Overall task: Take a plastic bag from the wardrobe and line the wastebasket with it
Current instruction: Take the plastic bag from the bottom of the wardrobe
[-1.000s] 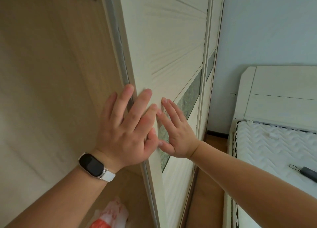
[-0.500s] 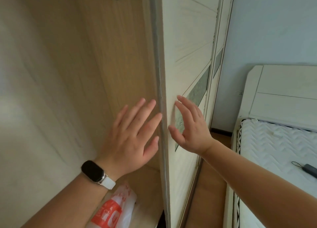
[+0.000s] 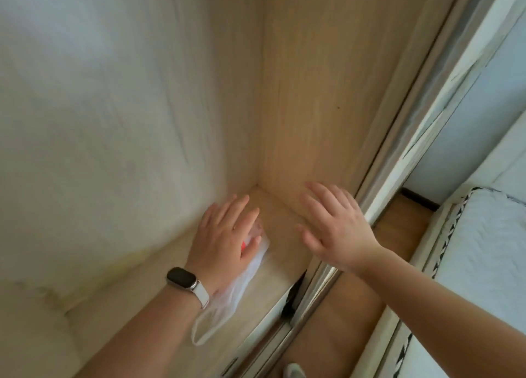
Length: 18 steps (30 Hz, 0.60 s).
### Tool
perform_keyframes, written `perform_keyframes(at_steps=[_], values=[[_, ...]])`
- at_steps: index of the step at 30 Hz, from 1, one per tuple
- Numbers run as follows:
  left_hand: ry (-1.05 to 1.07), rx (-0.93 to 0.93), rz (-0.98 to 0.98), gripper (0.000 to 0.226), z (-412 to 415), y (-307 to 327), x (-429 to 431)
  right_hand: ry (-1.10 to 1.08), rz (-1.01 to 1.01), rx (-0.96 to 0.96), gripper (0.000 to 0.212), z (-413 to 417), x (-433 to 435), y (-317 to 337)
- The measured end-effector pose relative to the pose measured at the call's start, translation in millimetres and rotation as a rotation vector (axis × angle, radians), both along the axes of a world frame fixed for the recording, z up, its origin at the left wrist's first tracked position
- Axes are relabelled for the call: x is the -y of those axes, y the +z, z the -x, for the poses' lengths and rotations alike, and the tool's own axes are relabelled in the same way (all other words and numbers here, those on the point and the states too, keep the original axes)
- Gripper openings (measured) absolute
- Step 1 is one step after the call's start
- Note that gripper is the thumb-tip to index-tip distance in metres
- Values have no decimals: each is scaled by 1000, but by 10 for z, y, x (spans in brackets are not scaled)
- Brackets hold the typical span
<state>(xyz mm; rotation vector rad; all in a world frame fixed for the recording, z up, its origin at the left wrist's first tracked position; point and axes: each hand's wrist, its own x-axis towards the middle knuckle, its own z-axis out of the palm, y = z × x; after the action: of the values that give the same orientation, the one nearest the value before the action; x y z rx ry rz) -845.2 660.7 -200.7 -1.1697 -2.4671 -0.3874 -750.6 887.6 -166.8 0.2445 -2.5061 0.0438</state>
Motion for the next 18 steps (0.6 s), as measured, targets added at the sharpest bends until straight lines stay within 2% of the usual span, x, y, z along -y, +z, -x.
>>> perform_keyframes(at_steps=[7,11,18], values=[[194,249,55,47,28,-872,463,30,-46,392,59,380,321,-708],[300,367,92,40,115,-1390,578,103,-57,545,59,756,384,-1231],[535,654,112,50,265,-2461,753,305,-38,791,62,1444,592,-2446]])
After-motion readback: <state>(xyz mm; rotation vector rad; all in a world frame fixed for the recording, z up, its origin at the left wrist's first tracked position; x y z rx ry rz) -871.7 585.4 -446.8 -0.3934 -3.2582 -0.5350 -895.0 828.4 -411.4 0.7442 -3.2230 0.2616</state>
